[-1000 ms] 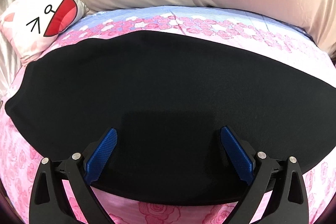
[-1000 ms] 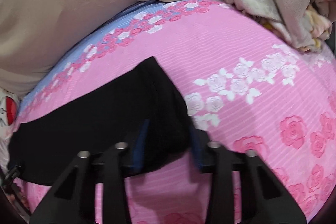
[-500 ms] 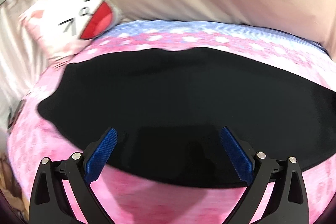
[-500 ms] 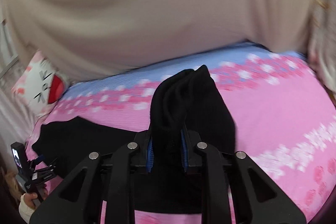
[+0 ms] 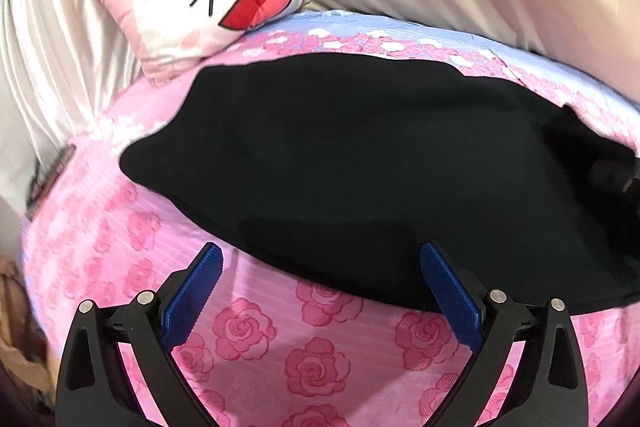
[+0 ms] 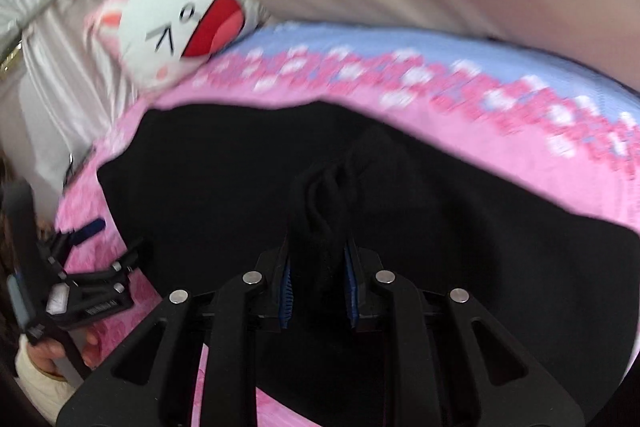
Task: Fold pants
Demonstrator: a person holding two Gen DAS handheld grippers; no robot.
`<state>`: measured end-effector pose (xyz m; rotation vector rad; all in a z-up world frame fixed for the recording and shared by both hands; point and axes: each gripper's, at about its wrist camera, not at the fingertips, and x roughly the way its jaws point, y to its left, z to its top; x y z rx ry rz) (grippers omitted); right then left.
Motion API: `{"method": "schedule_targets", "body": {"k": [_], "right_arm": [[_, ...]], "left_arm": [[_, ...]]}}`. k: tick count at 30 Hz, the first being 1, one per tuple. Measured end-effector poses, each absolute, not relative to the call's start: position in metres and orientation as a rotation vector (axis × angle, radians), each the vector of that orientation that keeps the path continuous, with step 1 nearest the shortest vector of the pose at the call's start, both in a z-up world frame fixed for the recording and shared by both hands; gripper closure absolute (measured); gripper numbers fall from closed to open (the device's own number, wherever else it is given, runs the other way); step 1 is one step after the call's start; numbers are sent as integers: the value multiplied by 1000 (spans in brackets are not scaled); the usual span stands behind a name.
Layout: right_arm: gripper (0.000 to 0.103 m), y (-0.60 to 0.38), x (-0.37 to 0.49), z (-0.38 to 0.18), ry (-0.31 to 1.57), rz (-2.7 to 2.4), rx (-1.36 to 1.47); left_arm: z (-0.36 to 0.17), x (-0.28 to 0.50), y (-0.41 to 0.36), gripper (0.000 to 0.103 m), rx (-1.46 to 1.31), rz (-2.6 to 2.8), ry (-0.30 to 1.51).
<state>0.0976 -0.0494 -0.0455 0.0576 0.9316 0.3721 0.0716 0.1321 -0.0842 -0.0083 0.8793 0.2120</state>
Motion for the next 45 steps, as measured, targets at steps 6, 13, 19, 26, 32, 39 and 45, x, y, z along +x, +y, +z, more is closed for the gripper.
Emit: {"method": "schedule_targets", "body": {"k": [6,13,19,26,32,39,45], "right_arm": [[47,-38,78,-41,893,415,10],[48,-91,49,2,785,296,133],[76,-78,71,-14,842,276,44],[77,-26,93,-37,883,315,-58],[28,6,68,-36,811,343,-245],[73,9,81,-58,834,292,-291],[85,17,83,-41,812,333,-257]], "left_arm": [[-90,74,140,5,-74,176,905],[-93,73,149,5,-144,147,918],[-92,71,146,5,-126,156,914],[-90,68,143,5,-98,178,909],[-91,68,147,5,-122,169,920],[-91,68,145,5,-111,174,918],[-91,68,146,5,-114,175,916]]}}
